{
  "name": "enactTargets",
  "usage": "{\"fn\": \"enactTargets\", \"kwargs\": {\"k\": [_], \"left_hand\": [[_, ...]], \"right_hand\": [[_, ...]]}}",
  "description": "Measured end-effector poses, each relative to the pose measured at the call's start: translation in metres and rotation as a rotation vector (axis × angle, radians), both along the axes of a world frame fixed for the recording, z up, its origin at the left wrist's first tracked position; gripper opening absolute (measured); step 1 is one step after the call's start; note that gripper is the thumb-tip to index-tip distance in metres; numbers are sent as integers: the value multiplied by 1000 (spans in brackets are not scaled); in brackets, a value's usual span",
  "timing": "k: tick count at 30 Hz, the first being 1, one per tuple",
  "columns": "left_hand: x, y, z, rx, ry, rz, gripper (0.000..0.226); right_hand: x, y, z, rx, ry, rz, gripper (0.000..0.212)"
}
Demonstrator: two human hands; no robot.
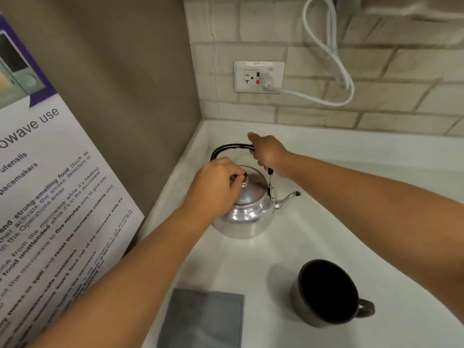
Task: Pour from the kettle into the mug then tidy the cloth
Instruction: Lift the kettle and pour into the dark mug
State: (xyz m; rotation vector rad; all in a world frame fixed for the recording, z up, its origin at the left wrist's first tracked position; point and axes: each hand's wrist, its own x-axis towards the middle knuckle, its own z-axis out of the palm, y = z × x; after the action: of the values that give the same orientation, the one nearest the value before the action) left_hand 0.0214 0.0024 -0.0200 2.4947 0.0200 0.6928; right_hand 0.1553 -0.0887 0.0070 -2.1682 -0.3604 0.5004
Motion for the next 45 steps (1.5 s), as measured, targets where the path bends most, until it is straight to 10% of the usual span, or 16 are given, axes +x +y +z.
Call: {"fn": "enactTargets", "kwargs": {"k": [9, 14, 24, 33, 45], "left_hand": [[-15, -4, 2, 56, -63, 12, 12], [-18, 3, 27, -284, -404, 219, 8], [-2, 1, 76, -988, -272, 283, 43], [-51, -10, 80, -1011, -182, 380, 32], [-93, -29, 66, -895, -185, 314, 47]], "right_hand": [[-37, -9, -4, 233, -226, -29, 46], [-48, -12, 11, 292, -269, -26, 46], [-77, -21, 80, 402, -347, 50, 43], [-133, -138, 42, 393, -453, -79, 38], [-203, -204, -103, 486, -111, -526, 41]]}}
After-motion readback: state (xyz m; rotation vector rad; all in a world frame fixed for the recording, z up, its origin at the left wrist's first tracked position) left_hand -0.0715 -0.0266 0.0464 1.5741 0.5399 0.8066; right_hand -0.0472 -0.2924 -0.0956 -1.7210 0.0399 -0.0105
